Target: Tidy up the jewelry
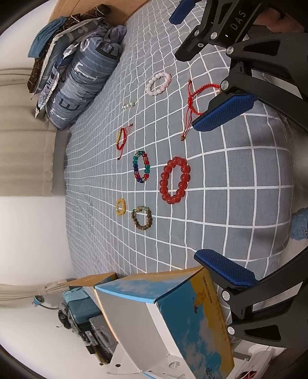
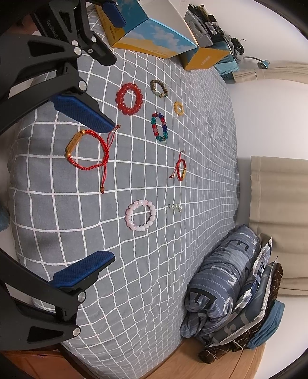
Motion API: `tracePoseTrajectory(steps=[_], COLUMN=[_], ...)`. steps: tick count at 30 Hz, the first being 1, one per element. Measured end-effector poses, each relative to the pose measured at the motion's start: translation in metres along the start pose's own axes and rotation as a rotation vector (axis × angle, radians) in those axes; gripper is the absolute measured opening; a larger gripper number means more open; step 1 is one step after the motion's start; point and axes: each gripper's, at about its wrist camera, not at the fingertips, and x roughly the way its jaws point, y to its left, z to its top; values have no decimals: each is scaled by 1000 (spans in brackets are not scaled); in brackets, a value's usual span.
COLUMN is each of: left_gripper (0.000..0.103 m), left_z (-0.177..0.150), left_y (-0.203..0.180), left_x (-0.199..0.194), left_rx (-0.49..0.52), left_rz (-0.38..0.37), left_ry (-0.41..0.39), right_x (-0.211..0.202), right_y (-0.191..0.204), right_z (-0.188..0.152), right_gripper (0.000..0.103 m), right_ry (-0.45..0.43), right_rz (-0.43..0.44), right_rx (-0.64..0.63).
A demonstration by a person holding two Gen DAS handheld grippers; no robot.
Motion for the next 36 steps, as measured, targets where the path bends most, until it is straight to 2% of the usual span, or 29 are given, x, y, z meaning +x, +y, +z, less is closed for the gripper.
tracePoseTrajectory(steps=[16, 23, 29, 36], left_gripper=[97, 97, 97, 97], left_z=[5, 20, 45, 59], left_y=[1, 3, 7, 9], left_x=[7, 13, 27, 72], left_rx=[-1, -1, 7, 9], left_rz=[-4, -2, 16, 3], left_ry=[6, 5, 17, 85], right_x=[7, 15, 33, 82], right_y=[-1, -7, -21, -29], right_z=[6, 22, 46, 61], right_gripper=[96, 96, 96, 96], right_ry=[1, -9, 5, 98], right_rz=[-7, -20, -37, -57], right_rx=[3, 9, 9, -8])
